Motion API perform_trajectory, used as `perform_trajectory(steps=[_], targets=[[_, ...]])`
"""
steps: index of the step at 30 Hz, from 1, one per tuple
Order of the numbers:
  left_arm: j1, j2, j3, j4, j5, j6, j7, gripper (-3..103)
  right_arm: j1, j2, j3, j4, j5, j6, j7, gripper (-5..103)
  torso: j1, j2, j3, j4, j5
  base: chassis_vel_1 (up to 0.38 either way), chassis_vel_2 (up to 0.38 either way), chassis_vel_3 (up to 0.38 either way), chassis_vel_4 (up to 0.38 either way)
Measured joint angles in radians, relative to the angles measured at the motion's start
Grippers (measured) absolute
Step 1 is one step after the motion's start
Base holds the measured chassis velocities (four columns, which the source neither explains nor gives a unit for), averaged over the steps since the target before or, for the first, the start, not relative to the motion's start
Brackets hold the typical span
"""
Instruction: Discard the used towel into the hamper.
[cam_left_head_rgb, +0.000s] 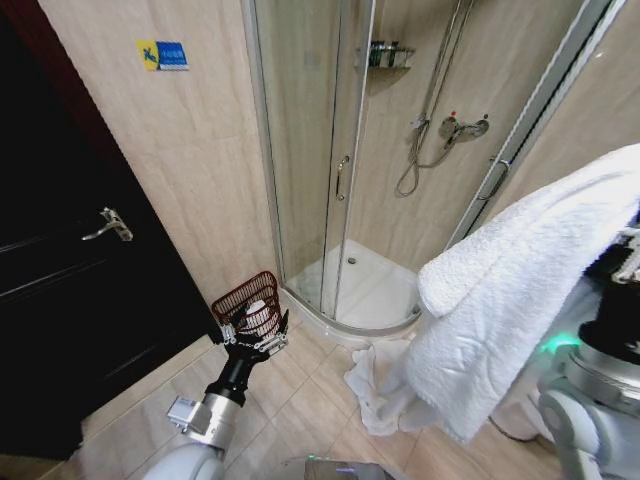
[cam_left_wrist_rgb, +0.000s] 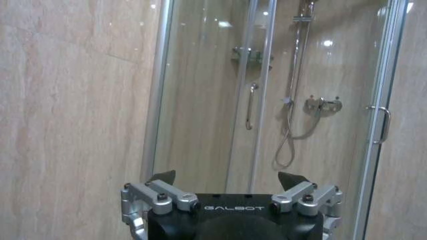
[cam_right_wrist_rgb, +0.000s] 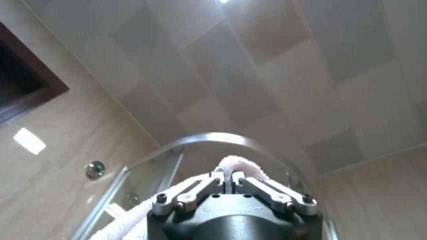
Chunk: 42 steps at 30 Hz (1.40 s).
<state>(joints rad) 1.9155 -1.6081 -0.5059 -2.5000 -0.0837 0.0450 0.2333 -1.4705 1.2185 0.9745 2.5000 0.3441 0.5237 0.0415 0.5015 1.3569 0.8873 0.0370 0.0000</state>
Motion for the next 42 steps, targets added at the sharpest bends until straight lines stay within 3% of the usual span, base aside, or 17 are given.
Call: perform_trajectory(steps=[18, 42], targets=[[0.0, 0.0, 0.0, 0.0, 0.0, 0.0, 0.0, 100, 0.006, -0.011, 0.01, 0.0, 0.044, 0.032, -0.024, 4, 0.0, 0.0, 0.0, 0.0, -0.0001, 0.017, 0.019, 0.019, 0.017], [0.0, 0.0, 0.0, 0.0, 0.0, 0.0, 0.0, 100, 0.015, -0.02, 0.016, 0.0, 0.045, 0.016, -0.011, 4, 0.0, 0.0, 0.0, 0.0001, -0.0001, 0.114, 0.115, 0.106, 0.113]])
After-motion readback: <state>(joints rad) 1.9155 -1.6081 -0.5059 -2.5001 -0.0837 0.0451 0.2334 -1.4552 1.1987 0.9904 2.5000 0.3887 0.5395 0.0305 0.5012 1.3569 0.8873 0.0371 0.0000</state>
